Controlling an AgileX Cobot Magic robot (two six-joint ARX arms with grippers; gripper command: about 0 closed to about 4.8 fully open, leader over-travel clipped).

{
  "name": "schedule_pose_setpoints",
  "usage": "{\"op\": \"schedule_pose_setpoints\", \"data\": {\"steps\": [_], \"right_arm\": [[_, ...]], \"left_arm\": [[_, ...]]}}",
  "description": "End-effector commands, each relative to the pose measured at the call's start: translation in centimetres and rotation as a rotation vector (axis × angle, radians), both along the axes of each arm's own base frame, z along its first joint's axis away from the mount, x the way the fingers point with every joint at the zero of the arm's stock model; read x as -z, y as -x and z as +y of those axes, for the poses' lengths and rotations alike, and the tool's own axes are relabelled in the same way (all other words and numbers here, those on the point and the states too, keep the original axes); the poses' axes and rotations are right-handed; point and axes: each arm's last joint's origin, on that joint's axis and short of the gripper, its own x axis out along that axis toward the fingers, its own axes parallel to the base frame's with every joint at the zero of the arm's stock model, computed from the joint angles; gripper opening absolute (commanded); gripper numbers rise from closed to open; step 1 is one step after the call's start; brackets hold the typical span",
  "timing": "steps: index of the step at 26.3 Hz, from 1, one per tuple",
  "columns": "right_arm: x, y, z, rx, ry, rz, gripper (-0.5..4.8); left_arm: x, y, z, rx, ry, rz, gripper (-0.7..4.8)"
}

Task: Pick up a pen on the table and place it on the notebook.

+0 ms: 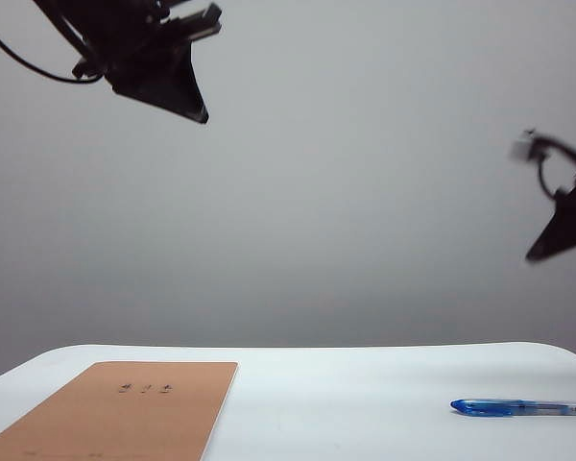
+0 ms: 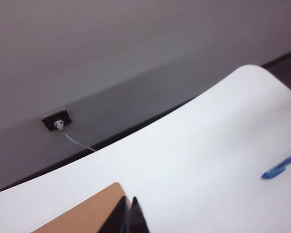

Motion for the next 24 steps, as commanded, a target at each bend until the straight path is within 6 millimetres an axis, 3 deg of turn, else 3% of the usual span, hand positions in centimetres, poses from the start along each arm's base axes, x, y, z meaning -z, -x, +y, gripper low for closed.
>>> {"op": "schedule_pose_setpoints", "data": {"steps": [1,2,5,7,11,16,24], "right_arm": [[0.9,0.2,2.5,-0.116,0.168,0.036,0.65],[1.2,0.3,3.6,-0.153,0.193,0.045,0.83],[1.5,0.7,6.2,-0.220,0.302,0.081,2.31],[1.6,1.0,6.8,-0.252,0.334,0.096,2.46],[2.5,1.2,6.8,-0.278,0.335,0.152,3.61],[4.6,1.1,6.9,-0.294,0.358,0.236,3.71],[7.5,0.0,6.8,-0.273,0.444,0.237,3.69]], "left_arm": [[0.5,-0.1,-0.3,0.099,-0.043,-0.002,-0.05],[0.7,-0.1,-0.4,0.144,-0.063,0.000,-0.06],[1.1,0.2,-0.5,0.221,-0.094,0.025,-0.05],[1.2,0.2,-0.4,0.220,-0.097,0.031,-0.05],[1.2,0.2,-0.4,0.236,-0.086,0.035,-0.05],[1.5,0.8,-0.6,0.431,-0.099,0.043,-0.05],[1.8,1.0,-0.5,0.444,-0.126,0.061,-0.05]]}}
